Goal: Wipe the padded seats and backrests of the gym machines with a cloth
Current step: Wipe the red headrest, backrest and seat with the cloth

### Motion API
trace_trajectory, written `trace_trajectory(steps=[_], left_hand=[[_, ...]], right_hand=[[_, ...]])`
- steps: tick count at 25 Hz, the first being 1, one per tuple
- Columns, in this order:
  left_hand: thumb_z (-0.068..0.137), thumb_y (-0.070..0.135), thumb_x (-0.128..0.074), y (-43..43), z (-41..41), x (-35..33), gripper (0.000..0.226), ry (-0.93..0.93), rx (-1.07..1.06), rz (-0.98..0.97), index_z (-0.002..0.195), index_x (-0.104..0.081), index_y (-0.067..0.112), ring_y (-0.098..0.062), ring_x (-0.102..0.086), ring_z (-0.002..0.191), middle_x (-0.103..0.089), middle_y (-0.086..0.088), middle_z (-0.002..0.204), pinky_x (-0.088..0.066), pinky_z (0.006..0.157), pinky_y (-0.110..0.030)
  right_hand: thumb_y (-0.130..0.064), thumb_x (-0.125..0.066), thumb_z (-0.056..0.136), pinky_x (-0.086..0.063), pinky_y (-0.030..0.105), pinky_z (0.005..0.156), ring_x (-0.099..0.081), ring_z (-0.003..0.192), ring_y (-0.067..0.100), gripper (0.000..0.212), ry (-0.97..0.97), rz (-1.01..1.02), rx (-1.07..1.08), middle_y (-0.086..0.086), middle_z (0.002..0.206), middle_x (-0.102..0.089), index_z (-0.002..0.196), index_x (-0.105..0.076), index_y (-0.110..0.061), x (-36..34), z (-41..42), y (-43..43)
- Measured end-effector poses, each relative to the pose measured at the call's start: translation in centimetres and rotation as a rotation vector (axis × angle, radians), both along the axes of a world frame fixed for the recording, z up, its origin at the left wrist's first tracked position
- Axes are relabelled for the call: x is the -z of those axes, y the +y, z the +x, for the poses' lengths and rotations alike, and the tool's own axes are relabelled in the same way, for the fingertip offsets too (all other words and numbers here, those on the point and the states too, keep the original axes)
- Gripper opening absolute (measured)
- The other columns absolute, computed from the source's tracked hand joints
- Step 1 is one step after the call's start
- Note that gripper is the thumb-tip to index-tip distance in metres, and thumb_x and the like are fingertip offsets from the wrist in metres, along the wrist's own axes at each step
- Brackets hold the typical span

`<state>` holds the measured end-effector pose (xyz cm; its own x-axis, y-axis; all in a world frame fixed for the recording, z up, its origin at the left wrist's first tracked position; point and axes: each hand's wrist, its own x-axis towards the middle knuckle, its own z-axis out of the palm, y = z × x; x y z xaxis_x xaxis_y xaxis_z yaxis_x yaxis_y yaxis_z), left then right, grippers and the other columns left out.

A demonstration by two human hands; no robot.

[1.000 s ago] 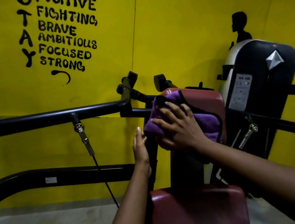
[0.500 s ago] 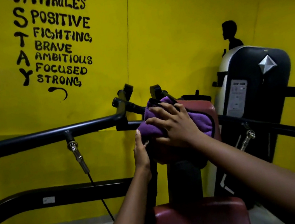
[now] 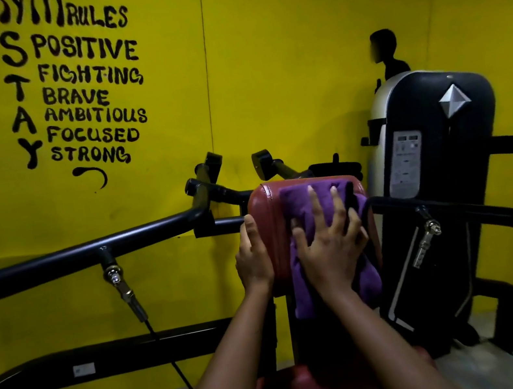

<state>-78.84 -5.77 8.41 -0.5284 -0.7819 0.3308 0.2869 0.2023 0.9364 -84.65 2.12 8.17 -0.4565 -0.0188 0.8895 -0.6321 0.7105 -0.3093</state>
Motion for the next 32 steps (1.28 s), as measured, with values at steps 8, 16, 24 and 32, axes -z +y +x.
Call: trace_trajectory(steps=[8, 16, 24, 32], left_hand=[[0.089, 0.062, -0.020, -0.7, -1.2, 0.9, 0.070, 0.036, -0.045, -0.048, 0.144, -0.036, 0.021, -0.034, -0.050, 0.124, -0.053, -0.013, 0.137, -0.042, 0.101, -0.042], [0.058, 0.093, -0.037, -1.6, 0.2, 1.6, 0.097, 0.162, 0.360, 0.101, 0.131, -0.052, 0.029, -0.014, -0.057, 0.116, -0.060, 0.002, 0.129, -0.046, 0.096, -0.034], [0.099, 0.036, -0.038, 1.8, 6.9, 6.6, 0.050, 0.011, 0.157, 0.051, 0.144, -0.035, 0.015, -0.016, -0.035, 0.137, -0.039, -0.003, 0.148, -0.026, 0.106, -0.023], [0.099, 0.031, -0.040, 7.6, 13.2, 12.2, 0.044, -0.093, 0.110, 0.098, 0.139, -0.043, 0.012, -0.018, -0.041, 0.133, -0.046, -0.007, 0.143, -0.029, 0.110, -0.030]], right_hand=[[-0.056, -0.035, 0.084, -0.042, 0.050, 0.087, -0.032, 0.117, 0.028, 0.056, 0.154, 0.101, -0.038, 0.005, 0.145, -0.036, 0.138, -0.033, -0.039, 0.0, -3.1, 3.4], [-0.055, -0.036, 0.080, -0.044, 0.054, 0.082, -0.033, 0.118, 0.031, 0.062, 0.156, 0.253, -0.037, 0.003, 0.144, -0.029, 0.139, -0.030, -0.038, 1.8, 0.6, 0.4], [-0.035, -0.042, 0.073, -0.055, 0.039, 0.059, -0.035, 0.101, 0.026, 0.057, 0.112, 0.401, -0.318, -0.002, 0.136, -0.034, 0.130, -0.040, -0.039, 7.6, 3.5, 5.7], [-0.014, -0.052, 0.080, -0.037, 0.044, 0.097, -0.030, 0.125, 0.030, 0.068, -0.252, 0.392, -0.416, 0.000, 0.149, -0.031, 0.140, -0.035, -0.040, 9.5, 10.4, 12.6]])
